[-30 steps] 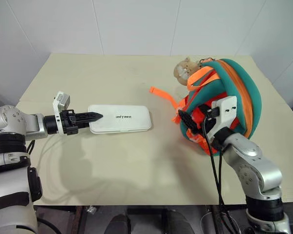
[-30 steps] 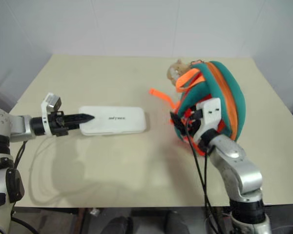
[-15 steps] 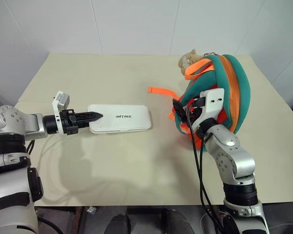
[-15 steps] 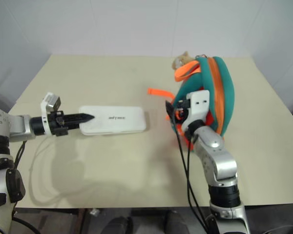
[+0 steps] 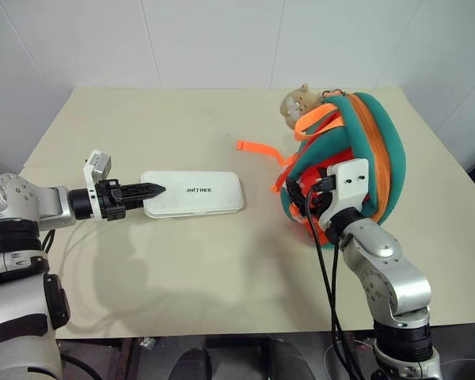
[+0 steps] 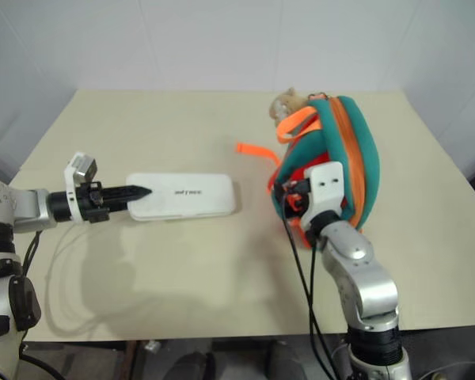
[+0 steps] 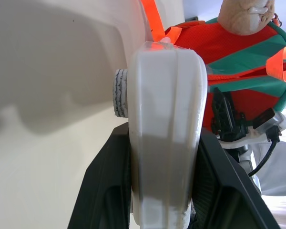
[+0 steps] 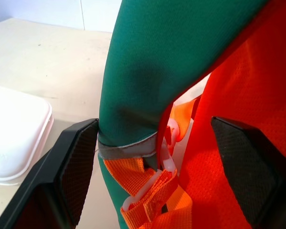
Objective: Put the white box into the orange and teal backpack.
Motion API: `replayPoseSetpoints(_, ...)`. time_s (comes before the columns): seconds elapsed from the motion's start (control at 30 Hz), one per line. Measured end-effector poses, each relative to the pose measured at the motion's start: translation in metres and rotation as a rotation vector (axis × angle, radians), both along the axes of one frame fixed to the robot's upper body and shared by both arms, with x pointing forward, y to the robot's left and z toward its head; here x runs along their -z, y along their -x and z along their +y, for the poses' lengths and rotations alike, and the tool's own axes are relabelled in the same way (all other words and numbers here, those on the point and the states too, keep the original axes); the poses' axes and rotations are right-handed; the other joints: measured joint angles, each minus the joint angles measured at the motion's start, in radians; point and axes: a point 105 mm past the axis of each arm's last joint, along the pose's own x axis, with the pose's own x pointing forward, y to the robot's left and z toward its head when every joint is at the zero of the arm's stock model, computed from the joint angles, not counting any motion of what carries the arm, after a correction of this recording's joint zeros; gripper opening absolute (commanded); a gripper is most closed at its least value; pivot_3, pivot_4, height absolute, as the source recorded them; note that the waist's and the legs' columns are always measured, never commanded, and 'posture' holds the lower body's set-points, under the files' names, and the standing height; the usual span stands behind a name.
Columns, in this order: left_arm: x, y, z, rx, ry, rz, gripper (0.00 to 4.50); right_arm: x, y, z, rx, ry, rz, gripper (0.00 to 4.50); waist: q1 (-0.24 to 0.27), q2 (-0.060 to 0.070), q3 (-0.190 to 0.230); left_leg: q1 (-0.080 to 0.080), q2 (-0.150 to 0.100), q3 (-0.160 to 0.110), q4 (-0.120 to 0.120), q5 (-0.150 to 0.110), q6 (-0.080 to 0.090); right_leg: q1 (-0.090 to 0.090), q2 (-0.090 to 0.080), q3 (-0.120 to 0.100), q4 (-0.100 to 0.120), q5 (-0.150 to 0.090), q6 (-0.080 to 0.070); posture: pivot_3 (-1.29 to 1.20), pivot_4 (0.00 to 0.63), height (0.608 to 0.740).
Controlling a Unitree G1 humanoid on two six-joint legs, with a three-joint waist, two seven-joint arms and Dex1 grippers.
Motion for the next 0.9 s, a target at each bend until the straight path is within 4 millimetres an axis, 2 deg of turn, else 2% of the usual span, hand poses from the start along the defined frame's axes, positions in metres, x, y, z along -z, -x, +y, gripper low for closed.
replayPoseSetpoints(0.27, 0.0, 0.0, 0.0, 0.001, 0.001, -0.004, 1.24, -0.003, 0.001, 0.028, 0.017, -0.087, 0.032, 4.47, -0.001, 0.0, 0.0, -0.003, 0.0, 0.002, -0.001, 0.0, -0.001, -0.007, 0.0, 0.004, 0.003, 0.0, 0.0, 0.0, 0.15, 0.74)
replayPoseSetpoints(0.63, 0.001, 0.003, -0.002, 0.013, -0.004, 0.004, 1.24, -0.017, -0.005, 0.028, 0.147, -0.113, 0.002, 4.47, -0.003, -0.001, 0.0, -0.003, 0.0, 0.003, -0.001, 0.0, -0.001, -0.008, 0.0, 0.004, 0.003, 0.0, 0.0, 0.0, 0.15, 0.74)
replayPoseSetpoints(0.9, 0.0, 0.004, -0.003, 0.019, 0.002, 0.006, 1.24, -0.017, -0.019, 0.044, 0.151, -0.119, -0.01, 4.47, -0.004, -0.001, 0.0, -0.003, 0.0, 0.004, -0.001, 0.0, -0.001, -0.008, 0.0, 0.004, 0.003, 0.0, 0.0, 0.0, 0.15, 0.74)
